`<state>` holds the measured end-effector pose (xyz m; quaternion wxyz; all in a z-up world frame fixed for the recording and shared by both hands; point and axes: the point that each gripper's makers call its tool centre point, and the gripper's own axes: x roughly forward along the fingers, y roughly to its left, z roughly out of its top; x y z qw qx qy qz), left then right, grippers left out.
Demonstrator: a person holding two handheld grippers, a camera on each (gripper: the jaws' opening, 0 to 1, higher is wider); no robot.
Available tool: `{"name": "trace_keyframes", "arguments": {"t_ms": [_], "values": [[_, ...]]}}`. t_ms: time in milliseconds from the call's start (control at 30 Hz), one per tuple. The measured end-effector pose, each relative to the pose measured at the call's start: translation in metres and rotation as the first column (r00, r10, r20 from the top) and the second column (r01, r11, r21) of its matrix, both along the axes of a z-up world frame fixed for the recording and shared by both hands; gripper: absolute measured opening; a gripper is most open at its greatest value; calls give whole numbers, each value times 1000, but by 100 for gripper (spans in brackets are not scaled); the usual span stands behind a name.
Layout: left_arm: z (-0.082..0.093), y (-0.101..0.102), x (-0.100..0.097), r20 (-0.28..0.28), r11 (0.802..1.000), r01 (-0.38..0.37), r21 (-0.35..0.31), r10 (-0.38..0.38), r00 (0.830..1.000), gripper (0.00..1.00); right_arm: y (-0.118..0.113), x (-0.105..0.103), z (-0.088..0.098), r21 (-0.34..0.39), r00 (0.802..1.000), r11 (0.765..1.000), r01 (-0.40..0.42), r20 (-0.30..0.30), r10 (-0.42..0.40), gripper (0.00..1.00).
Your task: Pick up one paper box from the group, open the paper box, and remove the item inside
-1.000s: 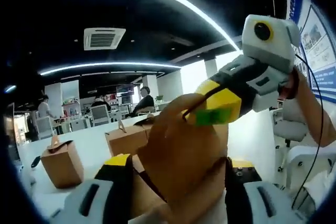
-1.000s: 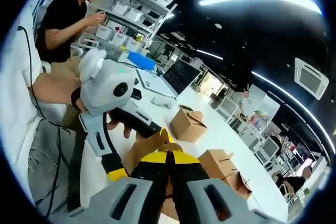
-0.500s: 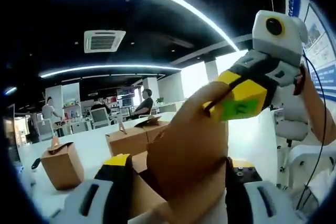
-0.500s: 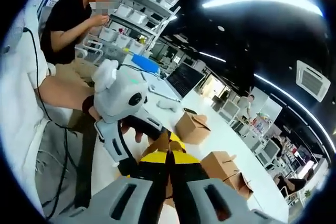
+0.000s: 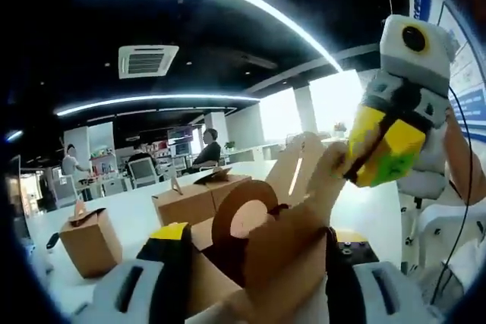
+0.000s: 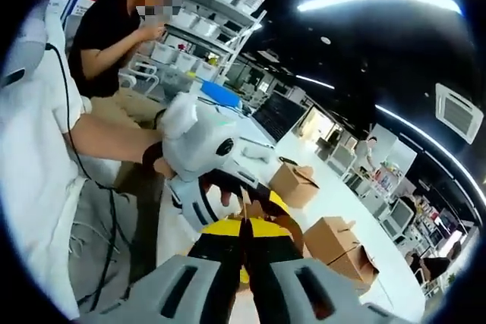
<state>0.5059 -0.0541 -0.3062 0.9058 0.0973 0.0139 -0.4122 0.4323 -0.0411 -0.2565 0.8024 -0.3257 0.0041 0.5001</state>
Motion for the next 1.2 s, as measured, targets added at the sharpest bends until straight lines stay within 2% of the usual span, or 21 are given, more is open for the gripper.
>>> {"name": "trace_keyframes", "arguments": {"t_ms": [533,800,967,1200], "values": [[-1,2,2,15,1000,13,25,-14,1000,73,1,-12,-14,-18,999,1000,-18,-30,18,3],[-3,-3,-14,13,990,121,70,-122,992,89,-3,-11,-14,-6,999,1000,-7,-38,7,3],[0,-1,-34,-68,976,219,12,-217,974,94,-6,-12,-16,1,999,1000,-6,-48,6,3],[12,16,-43,-134,958,263,-118,-278,951,94,-6,-15,-21,-4,998,1000,-12,-57,12,3]]}}
